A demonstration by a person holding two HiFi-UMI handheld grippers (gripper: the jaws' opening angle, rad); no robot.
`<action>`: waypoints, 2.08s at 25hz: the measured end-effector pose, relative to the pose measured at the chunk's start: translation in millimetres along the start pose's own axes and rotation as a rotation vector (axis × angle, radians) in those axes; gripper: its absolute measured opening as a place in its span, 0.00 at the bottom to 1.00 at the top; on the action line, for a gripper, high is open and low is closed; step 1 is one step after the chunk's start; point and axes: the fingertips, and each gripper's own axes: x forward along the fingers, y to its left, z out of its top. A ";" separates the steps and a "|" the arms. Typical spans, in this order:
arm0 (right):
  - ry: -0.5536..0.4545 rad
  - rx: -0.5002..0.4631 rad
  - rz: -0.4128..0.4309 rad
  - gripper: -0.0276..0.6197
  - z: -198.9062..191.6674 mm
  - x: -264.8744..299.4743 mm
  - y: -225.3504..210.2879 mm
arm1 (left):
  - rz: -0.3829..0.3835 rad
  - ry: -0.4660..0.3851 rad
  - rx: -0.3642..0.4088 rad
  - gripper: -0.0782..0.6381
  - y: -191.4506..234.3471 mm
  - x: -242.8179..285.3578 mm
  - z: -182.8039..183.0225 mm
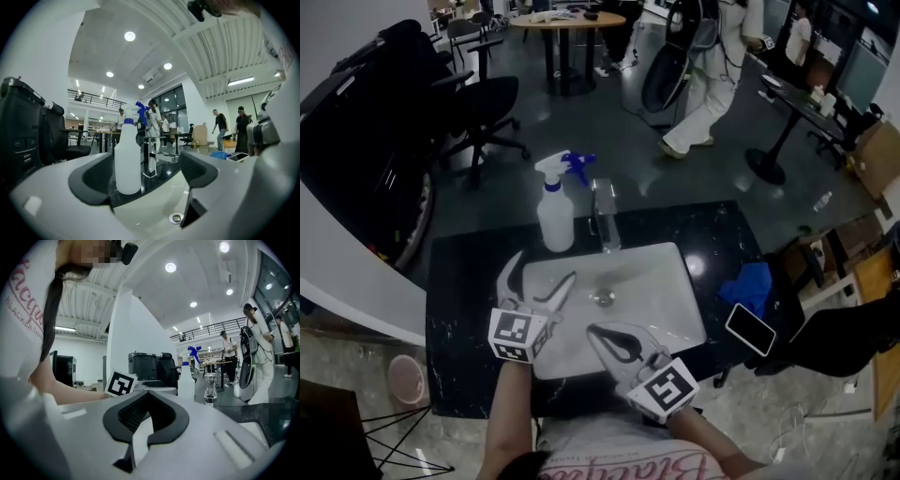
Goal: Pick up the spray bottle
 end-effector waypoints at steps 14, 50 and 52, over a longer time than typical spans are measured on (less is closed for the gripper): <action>0.118 0.060 -0.088 0.05 -33.4 9.3 -27.1 | -0.053 0.069 0.008 0.88 43.2 99.7 -42.2; 0.048 0.115 -0.055 0.05 -18.3 -10.7 -17.7 | -0.022 0.054 0.105 0.67 23.2 77.6 6.0; 0.022 0.099 -0.039 0.04 -9.7 -14.7 -12.4 | -0.038 0.050 0.099 0.67 14.7 65.4 13.9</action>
